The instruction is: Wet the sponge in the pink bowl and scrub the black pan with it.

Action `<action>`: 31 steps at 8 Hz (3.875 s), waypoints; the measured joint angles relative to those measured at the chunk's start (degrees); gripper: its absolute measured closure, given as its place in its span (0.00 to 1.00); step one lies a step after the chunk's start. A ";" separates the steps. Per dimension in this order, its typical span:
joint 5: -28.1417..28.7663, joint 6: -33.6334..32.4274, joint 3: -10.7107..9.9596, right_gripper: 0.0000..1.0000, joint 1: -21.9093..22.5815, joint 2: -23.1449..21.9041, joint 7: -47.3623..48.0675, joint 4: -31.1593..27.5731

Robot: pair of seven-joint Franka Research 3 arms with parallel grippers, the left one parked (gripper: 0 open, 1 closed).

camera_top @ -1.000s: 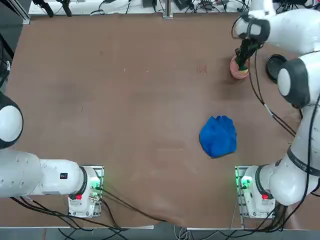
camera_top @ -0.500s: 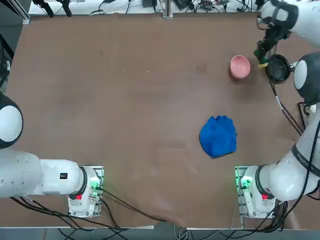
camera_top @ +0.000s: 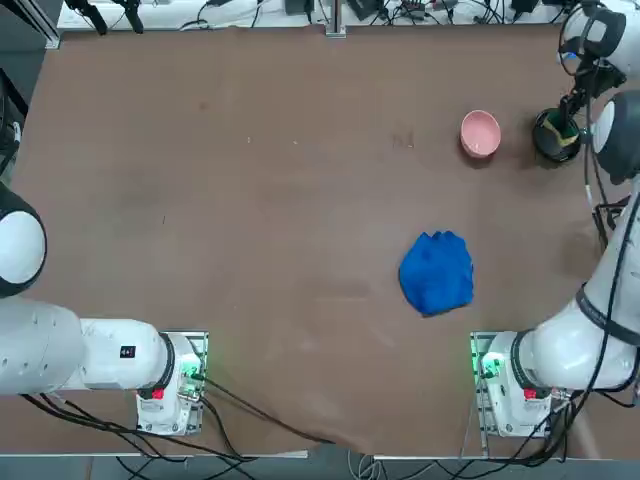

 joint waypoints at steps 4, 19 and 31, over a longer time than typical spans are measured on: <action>0.00 3.49 0.82 0.94 -4.40 6.49 -2.19 3.84; 1.09 2.01 5.33 0.94 -10.27 8.61 -8.47 7.29; 1.37 0.20 5.31 0.94 -4.29 5.80 -2.18 1.73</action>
